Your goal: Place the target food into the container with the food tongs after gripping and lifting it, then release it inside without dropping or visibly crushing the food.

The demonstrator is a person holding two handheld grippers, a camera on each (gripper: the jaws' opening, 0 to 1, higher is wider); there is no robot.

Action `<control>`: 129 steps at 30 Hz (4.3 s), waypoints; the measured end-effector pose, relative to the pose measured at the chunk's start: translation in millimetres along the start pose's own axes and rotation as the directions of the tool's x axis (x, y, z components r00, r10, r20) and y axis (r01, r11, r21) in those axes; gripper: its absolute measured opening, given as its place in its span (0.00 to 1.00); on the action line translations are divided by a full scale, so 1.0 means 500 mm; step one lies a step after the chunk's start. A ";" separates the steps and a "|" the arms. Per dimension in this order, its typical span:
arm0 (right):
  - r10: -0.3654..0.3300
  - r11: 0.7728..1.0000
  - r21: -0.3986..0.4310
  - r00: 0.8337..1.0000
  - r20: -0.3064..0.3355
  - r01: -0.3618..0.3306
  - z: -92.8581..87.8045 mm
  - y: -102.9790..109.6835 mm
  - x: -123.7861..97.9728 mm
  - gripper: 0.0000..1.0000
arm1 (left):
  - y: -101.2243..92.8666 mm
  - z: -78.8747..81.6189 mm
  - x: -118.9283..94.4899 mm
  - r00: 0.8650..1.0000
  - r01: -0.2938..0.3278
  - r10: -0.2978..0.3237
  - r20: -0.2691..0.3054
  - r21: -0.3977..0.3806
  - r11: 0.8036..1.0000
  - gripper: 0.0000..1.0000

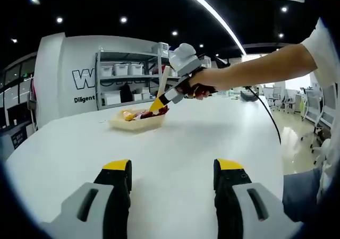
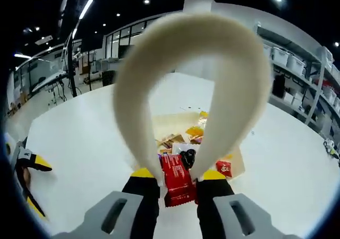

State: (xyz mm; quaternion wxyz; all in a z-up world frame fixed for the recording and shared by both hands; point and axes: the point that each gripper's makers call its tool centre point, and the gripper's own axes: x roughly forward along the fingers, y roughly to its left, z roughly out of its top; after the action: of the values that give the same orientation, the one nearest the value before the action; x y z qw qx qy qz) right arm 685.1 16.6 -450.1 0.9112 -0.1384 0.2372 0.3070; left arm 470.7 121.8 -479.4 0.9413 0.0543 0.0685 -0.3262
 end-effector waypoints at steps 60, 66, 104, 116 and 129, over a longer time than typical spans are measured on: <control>-0.011 0.997 0.072 0.999 0.049 0.007 -0.018 -0.024 0.065 0.22 | 0.002 -0.001 0.002 1.000 0.000 0.000 0.002 0.006 1.000 0.61; -0.004 0.996 0.092 0.998 0.057 -0.001 -0.021 -0.019 0.058 0.22 | 0.000 0.000 0.001 1.000 -0.001 0.001 0.001 0.005 1.000 0.61; 0.031 0.979 0.195 0.991 0.128 -0.056 0.029 -0.038 -0.028 0.23 | -0.002 0.004 0.001 1.000 0.006 -0.006 0.012 -0.002 1.000 0.60; 0.074 0.971 0.216 0.990 0.119 -0.098 0.023 -0.017 -0.091 0.23 | -0.003 0.007 0.000 1.000 0.006 -0.006 0.018 -0.002 1.000 0.60; 0.109 0.979 0.157 0.987 0.118 -0.127 -0.006 -0.003 -0.169 0.23 | -0.008 0.007 -0.002 1.000 0.018 -0.018 0.019 0.001 1.000 0.60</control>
State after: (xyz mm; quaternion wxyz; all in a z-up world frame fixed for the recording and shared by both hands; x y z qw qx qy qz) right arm 625.9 -27.2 -408.9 0.9112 -0.0314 0.2197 0.3472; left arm 467.8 118.9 -476.0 0.9389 0.0508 0.0601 -0.3352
